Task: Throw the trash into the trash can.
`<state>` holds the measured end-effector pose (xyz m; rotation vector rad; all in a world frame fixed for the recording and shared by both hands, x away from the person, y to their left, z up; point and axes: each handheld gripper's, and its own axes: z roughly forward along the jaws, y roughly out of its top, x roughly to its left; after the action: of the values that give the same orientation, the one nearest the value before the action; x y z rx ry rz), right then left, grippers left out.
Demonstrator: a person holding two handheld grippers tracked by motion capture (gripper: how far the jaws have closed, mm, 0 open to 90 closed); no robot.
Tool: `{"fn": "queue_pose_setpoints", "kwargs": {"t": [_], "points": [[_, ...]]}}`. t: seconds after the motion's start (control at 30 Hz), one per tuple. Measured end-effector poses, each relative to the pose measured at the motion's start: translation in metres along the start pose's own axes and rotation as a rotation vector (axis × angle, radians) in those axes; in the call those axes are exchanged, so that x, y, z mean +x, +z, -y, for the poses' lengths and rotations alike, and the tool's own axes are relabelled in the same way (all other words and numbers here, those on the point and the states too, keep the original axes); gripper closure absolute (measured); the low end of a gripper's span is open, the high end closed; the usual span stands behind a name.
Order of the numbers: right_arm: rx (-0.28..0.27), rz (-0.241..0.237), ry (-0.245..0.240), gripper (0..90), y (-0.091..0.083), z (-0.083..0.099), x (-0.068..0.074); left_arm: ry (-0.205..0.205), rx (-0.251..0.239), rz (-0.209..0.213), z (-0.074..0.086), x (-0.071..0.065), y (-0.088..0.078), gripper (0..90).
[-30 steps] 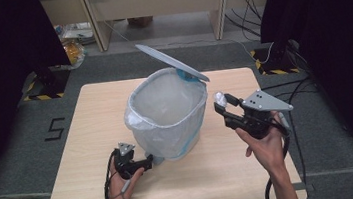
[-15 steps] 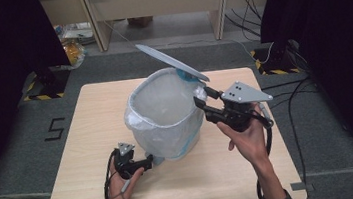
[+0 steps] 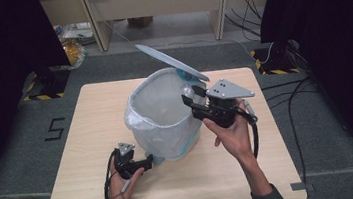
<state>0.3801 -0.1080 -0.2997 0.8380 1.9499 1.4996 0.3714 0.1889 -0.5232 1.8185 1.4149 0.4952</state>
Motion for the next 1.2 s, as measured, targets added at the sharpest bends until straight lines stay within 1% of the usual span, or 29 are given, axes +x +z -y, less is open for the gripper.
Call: {"fn": "queue_pose_setpoints", "kwargs": {"t": [0.03, 0.1, 0.23, 0.43, 0.5, 0.57, 0.63, 0.73, 0.8, 0.9, 1.0, 1.1, 1.13, 1.2], "points": [[0.0, 0.001, -0.006, 55.5, 0.002, 0.0, 0.0, 0.002, -0.001, -0.001, 0.0, 0.0, 0.0, 7.2], [0.006, -0.002, 0.001, 55.5, 0.006, 0.001, 0.001, 0.004, -0.003, -0.004, 0.0, 0.0, 0.0, 7.2], [0.008, -0.009, -0.001, 55.3, 0.013, 0.002, 0.003, 0.001, 0.0, 0.001, 0.0, 0.0, 0.0, 7.2], [0.016, -0.027, 0.011, 54.6, 0.023, 0.002, 0.006, 0.003, -0.002, -0.002, 0.0, 0.0, 0.0, 7.2], [0.019, -0.031, 0.018, 52.3, 0.026, 0.002, 0.007, 0.003, -0.001, -0.001, 0.0, 0.0, 0.0, 7.2], [0.019, -0.037, 0.013, 48.8, 0.028, 0.002, 0.008, 0.004, -0.001, -0.001, 0.0, 0.0, 0.0, 7.2], [0.019, -0.038, 0.013, 47.3, 0.028, 0.002, 0.008, 0.008, -0.003, -0.005, 0.0, -0.001, 0.0, 7.2], [0.019, -0.04, 0.005, 46.0, 0.026, 0.001, 0.009, 0.003, 0.0, 0.001, 0.0, 0.0, 0.0, 7.2], [0.02, -0.039, 0.002, 45.4, 0.022, 0.001, 0.009, 0.01, -0.001, -0.004, 0.0, -0.001, 0.0, 7.3], [0.024, -0.035, -0.006, 44.9, 0.017, 0.002, 0.007, 0.002, 0.001, 0.003, 0.0, 0.0, 0.0, 7.2], [0.022, -0.024, -0.007, 44.4, 0.011, 0.005, 0.004, 0.006, -0.002, -0.003, 0.0, -0.001, 0.0, 7.3], [0.022, -0.012, 0.001, 42.7, 0.003, 0.008, 0.001, 0.003, 0.001, 0.002, 0.0, 0.0, 0.0, 7.2], [0.016, -0.003, -0.005, 42.7, 0.0, 0.009, -0.001, 0.004, -0.002, -0.001, 0.0, -0.001, 0.0, 7.2], [0.012, 0.004, 0.009, 42.7, -0.006, 0.011, -0.004, 0.005, -0.002, -0.001, 0.0, -0.001, 0.0, 7.2]]}}
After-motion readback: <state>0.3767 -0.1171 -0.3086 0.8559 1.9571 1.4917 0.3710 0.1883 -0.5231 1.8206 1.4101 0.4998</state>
